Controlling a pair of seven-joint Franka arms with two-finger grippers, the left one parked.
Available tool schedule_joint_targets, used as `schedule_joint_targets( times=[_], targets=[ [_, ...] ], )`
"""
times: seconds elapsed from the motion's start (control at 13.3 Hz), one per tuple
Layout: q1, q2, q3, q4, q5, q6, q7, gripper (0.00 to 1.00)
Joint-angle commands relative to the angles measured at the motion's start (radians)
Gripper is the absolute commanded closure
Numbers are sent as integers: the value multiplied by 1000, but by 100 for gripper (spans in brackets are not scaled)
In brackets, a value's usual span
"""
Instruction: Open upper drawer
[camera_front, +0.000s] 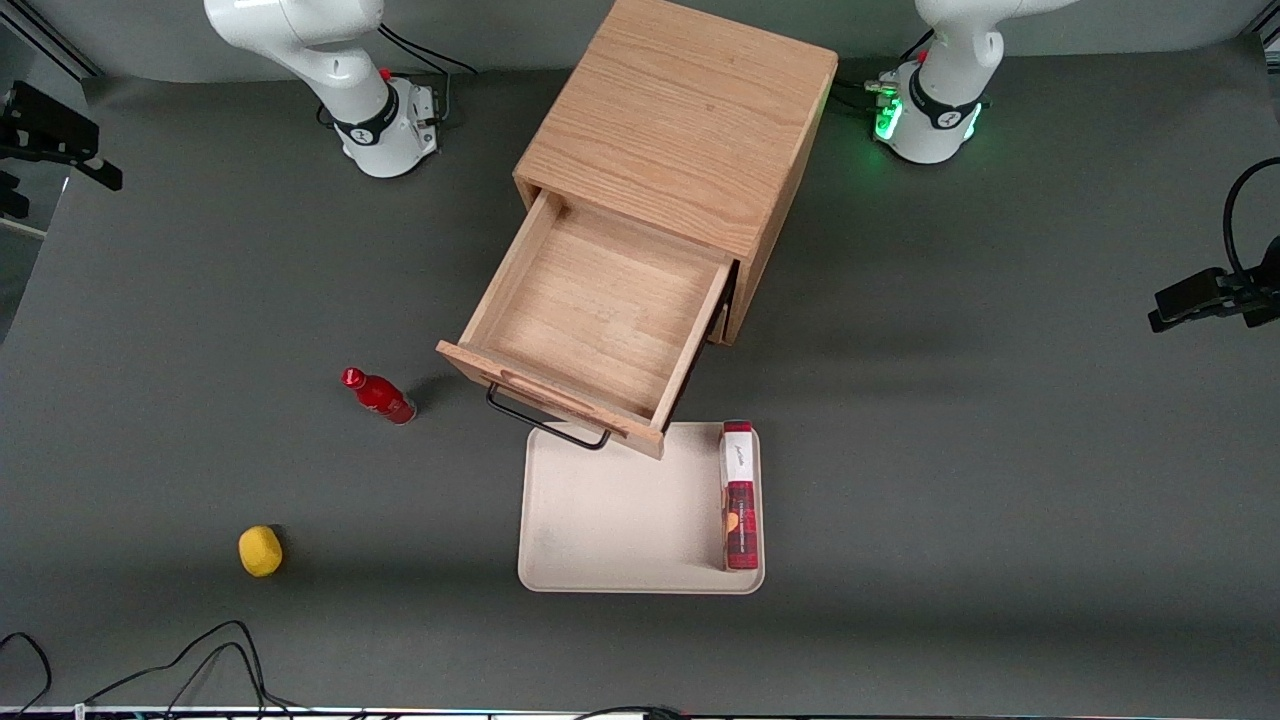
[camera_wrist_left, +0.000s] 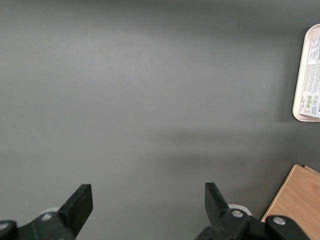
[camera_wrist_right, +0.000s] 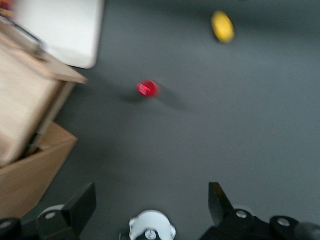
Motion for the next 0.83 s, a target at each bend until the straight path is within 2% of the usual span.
schedule_joint_targets(
  times=[0.0,0.08,0.3,0.45,0.6,0.75],
  targets=[
    [23,-108,67,-208,-93,44,198,0],
    [23,-127,88,-238,-93,49,265,0],
    [26,-191,114,-316,-79,122,286,0],
    [30,-152,116,-263,-75,121,280,0],
    [30,-115,114,-189,-27,110,277,0],
    [28,-114,107,-189,-24,86,272,0]
  ],
)
